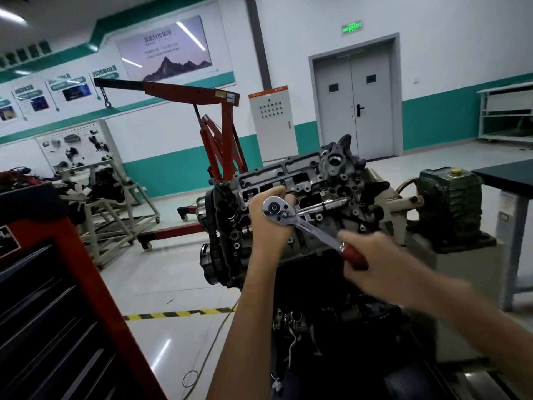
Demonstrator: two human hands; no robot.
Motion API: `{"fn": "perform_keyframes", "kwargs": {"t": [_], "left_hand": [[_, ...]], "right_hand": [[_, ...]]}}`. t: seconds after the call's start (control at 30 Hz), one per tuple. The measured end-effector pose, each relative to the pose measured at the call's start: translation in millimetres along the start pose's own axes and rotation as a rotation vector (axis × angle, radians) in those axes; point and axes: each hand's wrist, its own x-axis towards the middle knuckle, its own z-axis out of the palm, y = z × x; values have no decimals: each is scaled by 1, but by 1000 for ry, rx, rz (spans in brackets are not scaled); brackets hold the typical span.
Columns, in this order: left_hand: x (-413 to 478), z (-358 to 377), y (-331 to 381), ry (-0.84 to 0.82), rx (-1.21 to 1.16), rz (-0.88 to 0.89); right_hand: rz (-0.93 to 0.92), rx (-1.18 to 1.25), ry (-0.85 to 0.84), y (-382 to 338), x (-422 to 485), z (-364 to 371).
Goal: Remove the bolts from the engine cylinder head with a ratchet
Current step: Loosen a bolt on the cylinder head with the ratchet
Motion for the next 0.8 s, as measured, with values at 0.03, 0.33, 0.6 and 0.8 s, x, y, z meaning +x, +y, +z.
{"fn": "perform_keyframes", "kwargs": {"t": [0.03,0.33,0.6,0.8], "left_hand": [[1,4,0,12,8,-2],[2,-7,-5,-114,0,-33],[7,-9,6,-206,93,35],[4,11,6,79,17,-63]], "right_hand": [[38,162,73,-9,-9,23],[29,327,42,-29,-12,40],[-131,-475,-24,11,36,-65],[84,273,190,-23,-13,48]]}}
